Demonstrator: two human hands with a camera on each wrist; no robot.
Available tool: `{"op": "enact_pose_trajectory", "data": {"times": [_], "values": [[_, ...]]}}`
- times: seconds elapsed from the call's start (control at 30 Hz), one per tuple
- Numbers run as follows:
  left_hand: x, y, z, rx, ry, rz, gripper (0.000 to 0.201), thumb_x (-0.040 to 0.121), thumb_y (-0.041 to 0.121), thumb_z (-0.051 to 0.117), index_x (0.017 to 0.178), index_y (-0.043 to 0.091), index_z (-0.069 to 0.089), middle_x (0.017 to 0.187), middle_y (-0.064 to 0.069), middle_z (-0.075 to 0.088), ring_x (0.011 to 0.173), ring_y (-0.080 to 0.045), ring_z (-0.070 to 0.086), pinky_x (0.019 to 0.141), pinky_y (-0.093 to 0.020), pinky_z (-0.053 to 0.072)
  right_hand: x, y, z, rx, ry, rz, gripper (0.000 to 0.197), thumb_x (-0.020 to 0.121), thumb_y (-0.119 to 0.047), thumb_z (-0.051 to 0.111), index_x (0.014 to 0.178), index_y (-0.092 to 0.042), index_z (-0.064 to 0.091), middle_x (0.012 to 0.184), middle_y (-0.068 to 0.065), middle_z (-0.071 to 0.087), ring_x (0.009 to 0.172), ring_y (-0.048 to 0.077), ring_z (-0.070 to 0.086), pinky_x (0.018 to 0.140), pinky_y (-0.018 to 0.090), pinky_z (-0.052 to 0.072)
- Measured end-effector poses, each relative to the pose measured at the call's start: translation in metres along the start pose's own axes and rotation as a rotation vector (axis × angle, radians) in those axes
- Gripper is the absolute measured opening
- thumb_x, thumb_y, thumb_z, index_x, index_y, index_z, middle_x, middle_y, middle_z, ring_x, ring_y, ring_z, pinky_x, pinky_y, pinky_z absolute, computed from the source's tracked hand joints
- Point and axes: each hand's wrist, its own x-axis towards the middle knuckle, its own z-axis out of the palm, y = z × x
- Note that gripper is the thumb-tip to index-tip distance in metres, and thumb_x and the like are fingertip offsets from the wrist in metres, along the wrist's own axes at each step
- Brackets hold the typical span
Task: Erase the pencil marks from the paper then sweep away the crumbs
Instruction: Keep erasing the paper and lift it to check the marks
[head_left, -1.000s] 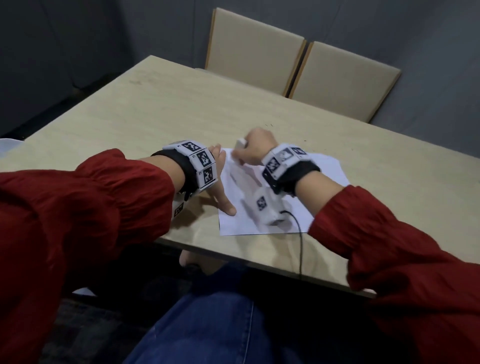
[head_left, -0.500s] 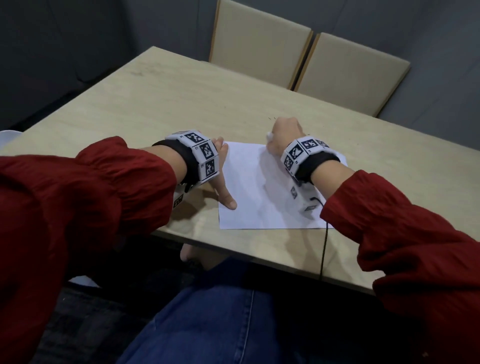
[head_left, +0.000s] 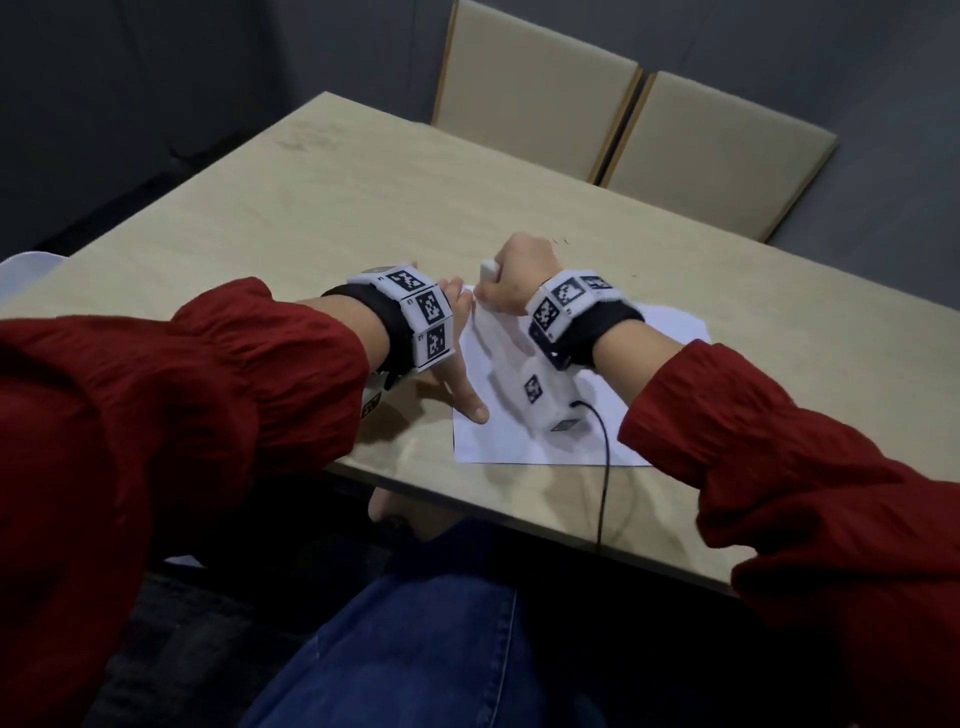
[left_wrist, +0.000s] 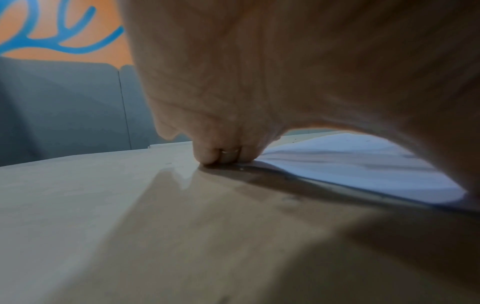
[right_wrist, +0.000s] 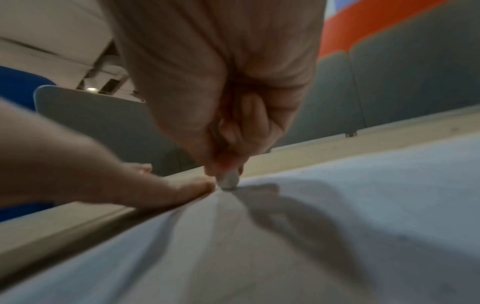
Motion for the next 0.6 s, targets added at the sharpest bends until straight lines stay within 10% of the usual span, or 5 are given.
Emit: {"op": "enact_pose_trajectory", "data": {"times": [0.27,0.43,0.6], "values": [[-0.006,0.002,-0.003,0.004,-0.025,-0.010,0.177,0.012,0.102,0.046,0.152,0.014,-0.015,0.162,-0.005,-0.015,0.150,-0.027,-0.006,0.117,-0.057,0.003,-0.002,0.062,-0.015,-0.154,0.065,0.219,0.040,0.093,-0.018,0.053,0.057,-0.008,0.036,0.058,0.008,0.039,0.069,0.032,0.052,0.059,0.032,0.040],[-0.007,0.002,-0.004,0.007,-0.013,-0.008,0.174,0.015,0.102,0.049,0.153,0.017,-0.015,0.162,-0.004,-0.013,0.150,-0.025,-0.002,0.118,-0.056,0.007,0.006,0.007,-0.013,-0.083,-0.024,0.077,0.031,0.090,-0.027,0.056,0.073,-0.001,0.059,0.071,0.011,0.057,0.074,0.029,0.056,0.061,0.033,0.042],[-0.007,0.003,-0.005,0.024,-0.043,-0.021,0.177,0.010,0.105,0.044,0.151,0.019,-0.021,0.161,-0.004,-0.018,0.149,-0.025,-0.011,0.117,-0.058,-0.003,0.010,0.005,0.005,-0.007,-0.004,0.148,0.036,0.088,-0.025,0.062,0.059,-0.011,0.045,0.062,0.003,0.048,0.058,0.019,0.049,0.048,0.026,0.037]]}}
